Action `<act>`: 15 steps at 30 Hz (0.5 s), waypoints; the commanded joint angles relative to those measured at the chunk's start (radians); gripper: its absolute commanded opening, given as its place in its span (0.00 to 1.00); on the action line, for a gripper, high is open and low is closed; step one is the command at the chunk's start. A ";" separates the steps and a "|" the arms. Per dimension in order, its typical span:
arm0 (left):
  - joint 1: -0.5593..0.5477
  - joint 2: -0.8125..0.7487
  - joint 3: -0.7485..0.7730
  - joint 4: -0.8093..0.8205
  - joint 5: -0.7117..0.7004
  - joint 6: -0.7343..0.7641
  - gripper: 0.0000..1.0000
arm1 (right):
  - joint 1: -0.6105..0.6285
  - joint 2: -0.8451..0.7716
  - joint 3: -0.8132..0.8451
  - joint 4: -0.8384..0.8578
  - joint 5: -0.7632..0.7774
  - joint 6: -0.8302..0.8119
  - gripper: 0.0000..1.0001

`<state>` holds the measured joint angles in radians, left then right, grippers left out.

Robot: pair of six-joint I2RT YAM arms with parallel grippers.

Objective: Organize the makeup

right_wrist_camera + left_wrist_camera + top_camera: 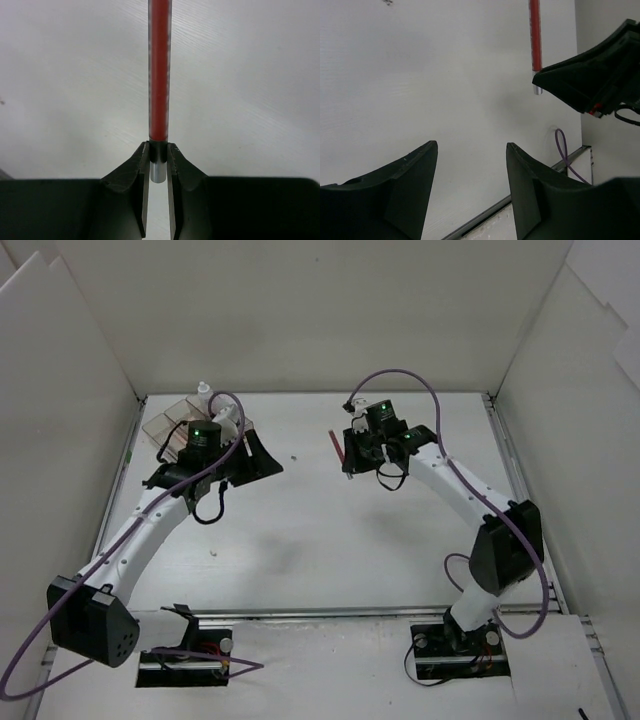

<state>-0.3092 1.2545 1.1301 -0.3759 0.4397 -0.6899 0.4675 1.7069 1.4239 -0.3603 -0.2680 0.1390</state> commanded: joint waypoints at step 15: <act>-0.197 0.154 0.168 0.234 -0.039 -0.141 0.53 | 0.175 -0.208 -0.072 0.119 -0.043 0.082 0.00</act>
<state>-0.4915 1.4071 1.2358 -0.2085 0.4355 -0.7990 0.6353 1.5639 1.3521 -0.3016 -0.3153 0.2054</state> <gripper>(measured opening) 0.527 0.128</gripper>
